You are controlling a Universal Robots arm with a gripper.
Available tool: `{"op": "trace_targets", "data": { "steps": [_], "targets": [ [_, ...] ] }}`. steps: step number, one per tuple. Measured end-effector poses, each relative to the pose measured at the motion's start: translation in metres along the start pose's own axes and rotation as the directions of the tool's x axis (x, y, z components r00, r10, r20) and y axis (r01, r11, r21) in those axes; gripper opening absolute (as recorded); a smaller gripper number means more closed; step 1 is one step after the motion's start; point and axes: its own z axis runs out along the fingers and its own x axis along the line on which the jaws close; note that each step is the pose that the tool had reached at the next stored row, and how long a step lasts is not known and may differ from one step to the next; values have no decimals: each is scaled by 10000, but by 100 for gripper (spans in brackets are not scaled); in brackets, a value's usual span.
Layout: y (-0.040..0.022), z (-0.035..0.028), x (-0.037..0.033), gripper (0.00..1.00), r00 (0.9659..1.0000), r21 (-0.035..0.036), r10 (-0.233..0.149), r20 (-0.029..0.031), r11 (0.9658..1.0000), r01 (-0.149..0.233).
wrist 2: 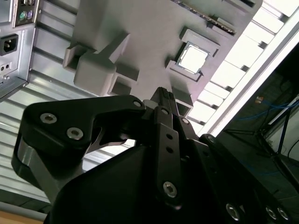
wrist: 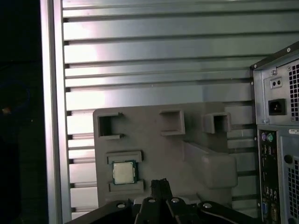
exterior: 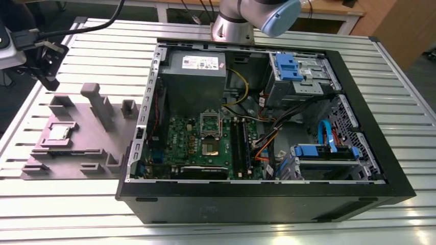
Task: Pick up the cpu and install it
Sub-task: 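Reach for the cpu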
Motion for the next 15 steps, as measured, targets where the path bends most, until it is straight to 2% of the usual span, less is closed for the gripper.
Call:
{"op": "trace_targets", "data": {
  "steps": [15],
  "targets": [
    [-96,241,192,10,10000,0,-1,1,10000,1]
  ]
}}
